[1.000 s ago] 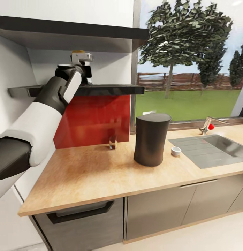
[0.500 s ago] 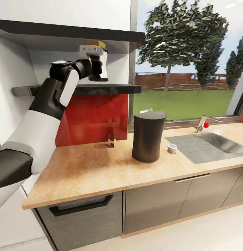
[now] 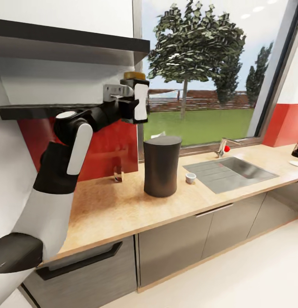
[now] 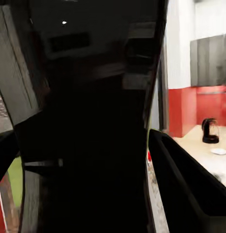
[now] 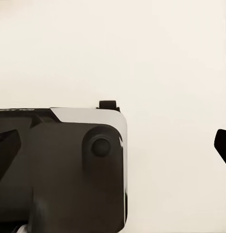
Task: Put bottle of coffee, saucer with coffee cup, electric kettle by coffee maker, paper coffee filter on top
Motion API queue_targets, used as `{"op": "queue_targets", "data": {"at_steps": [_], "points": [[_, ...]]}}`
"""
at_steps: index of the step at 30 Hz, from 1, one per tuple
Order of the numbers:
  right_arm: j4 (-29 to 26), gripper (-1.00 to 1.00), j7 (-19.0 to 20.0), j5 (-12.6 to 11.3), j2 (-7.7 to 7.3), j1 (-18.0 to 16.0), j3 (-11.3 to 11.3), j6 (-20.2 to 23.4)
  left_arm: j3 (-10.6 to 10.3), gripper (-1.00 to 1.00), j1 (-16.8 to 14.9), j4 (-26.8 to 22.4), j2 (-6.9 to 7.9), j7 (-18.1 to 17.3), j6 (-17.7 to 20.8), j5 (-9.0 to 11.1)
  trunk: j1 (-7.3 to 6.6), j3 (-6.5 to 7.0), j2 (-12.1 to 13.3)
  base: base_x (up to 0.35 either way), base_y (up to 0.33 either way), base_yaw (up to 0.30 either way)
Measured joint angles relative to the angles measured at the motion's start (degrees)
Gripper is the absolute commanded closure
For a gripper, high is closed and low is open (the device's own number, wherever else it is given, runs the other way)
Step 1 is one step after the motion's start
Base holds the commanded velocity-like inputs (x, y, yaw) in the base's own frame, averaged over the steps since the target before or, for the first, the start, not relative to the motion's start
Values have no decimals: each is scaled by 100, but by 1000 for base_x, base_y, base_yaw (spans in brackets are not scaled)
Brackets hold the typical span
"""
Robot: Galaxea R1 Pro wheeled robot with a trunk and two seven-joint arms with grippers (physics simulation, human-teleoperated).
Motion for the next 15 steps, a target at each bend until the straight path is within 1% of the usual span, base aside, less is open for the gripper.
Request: {"op": "queue_targets", "data": {"at_steps": [1,2,3,4,5,6,8,9,10,12,13,14,15], "points": [[0,-100,0,0,0,1,0,-5,3,100,67,-30,1,2,-7,-1,0,1,1,0,0,-297],[-1,-100,0,0,0,2,0,-32,4,100,203,-80,2,-3,-11,57,0,0,-1,0,0,-292],[-3,-100,0,0,1,-1,3,-132,9,100,507,-149,9,-60,-33,124,-1,0,-4,0,0,-250],[-4,-100,0,0,4,-2,4,-183,20,100,638,-160,24,-135,-46,70,2,0,4,0,0,-135],[-3,-100,0,0,8,-1,6,-258,62,100,807,-171,86,-352,-51,106,-1,0,-2,0,0,-86],[-2,-100,0,0,12,1,7,-295,92,100,927,-174,141,-534,-62,83,0,0,1,0,0,-44],[-2,-100,0,0,27,0,9,-346,151,100,1300,-176,286,-1008,-142,66,0,0,0,0,0,-19],[-2,-100,0,0,38,0,9,-353,178,100,1441,-176,327,-1097,-222,35,0,0,1,0,0,-12],[-2,-100,0,0,43,-1,9,-355,195,100,1512,-177,347,-1132,-273,52,0,1,0,0,0,-7],[-2,-100,0,0,55,-2,9,-360,255,100,1765,-176,441,-1211,-518,20,0,0,0,0,0,-4],[-2,-100,0,0,60,0,9,-367,296,100,1932,-175,535,-1239,-693,3,0,0,-1,0,0,-2],[-2,-100,0,0,69,0,9,-382,313,100,1988,-176,577,-1248,-744,21,0,1,0,0,0,-1],[-2,-100,0,0,76,0,9,-394,341,100,2069,-176,663,-1258,-824,12,0,1,-1,0,0,0]]}}
